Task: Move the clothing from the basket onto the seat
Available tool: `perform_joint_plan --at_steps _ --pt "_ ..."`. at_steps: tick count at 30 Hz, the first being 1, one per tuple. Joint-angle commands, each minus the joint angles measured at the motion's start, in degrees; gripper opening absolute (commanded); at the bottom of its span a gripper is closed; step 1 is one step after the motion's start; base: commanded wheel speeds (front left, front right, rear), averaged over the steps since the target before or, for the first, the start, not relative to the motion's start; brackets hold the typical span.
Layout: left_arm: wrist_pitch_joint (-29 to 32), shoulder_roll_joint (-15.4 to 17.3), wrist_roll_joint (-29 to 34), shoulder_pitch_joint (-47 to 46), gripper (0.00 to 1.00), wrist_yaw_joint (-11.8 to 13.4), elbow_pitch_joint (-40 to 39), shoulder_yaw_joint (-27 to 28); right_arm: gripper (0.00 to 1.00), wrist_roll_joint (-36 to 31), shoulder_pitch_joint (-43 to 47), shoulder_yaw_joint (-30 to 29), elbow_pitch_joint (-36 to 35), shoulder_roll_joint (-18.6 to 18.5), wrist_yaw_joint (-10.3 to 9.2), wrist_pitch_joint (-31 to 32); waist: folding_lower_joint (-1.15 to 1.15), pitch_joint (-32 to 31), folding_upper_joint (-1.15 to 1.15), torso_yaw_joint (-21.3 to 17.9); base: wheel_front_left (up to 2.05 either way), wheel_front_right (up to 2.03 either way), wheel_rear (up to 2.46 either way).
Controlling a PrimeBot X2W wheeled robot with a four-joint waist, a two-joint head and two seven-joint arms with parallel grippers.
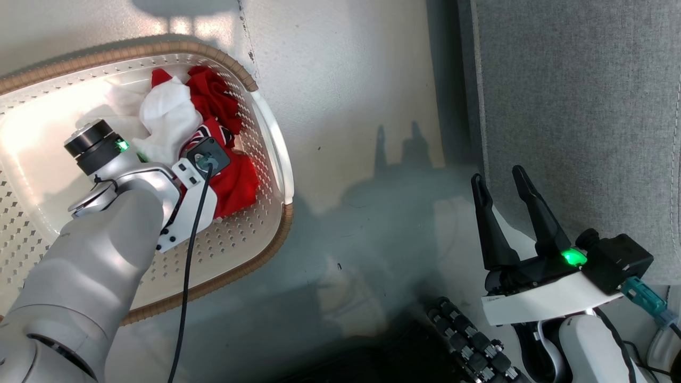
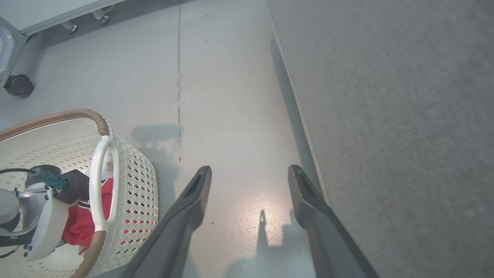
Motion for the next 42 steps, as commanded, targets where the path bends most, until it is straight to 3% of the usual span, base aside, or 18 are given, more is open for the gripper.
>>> perform_joint_plan --at_steps 1,13,22,32,42 --pt "-0.14 0.93 0.17 -0.07 0.00 -0.40 0.23 -0.57 1.00 0.43 -0.63 -0.20 -0.18 -0.08 0.01 0.01 0.00 -0.06 0.00 0.01 0.00 0.00 0.00" --pt "-2.24 1.53 -1.63 -0.73 0.00 -1.06 0.19 -1.20 1.00 0.46 -2.66 -0.95 0.70 -0.08 0.01 0.01 0.00 -1.26 0.00 -0.12 0.00 0.00 0.00" --pt "-7.21 0.96 -3.87 -0.06 0.00 1.38 0.16 0.02 1.00 -1.20 -6.53 -2.07 1.63 -0.10 0.01 0.01 0.00 -3.82 0.00 1.23 0.00 0.00 0.00" --pt "-13.29 -3.90 -7.23 3.94 0.00 2.42 0.11 1.41 1.00 -5.15 -5.81 -5.20 4.49 -0.19 0.01 0.01 0.00 -14.98 0.00 7.92 0.00 0.00 0.00" --pt "-17.14 -6.08 -11.21 10.02 0.00 3.91 -0.42 3.68 1.00 -5.68 -3.06 -6.57 6.65 -2.31 0.01 0.01 0.00 -25.99 0.00 11.70 0.00 0.00 0.00"
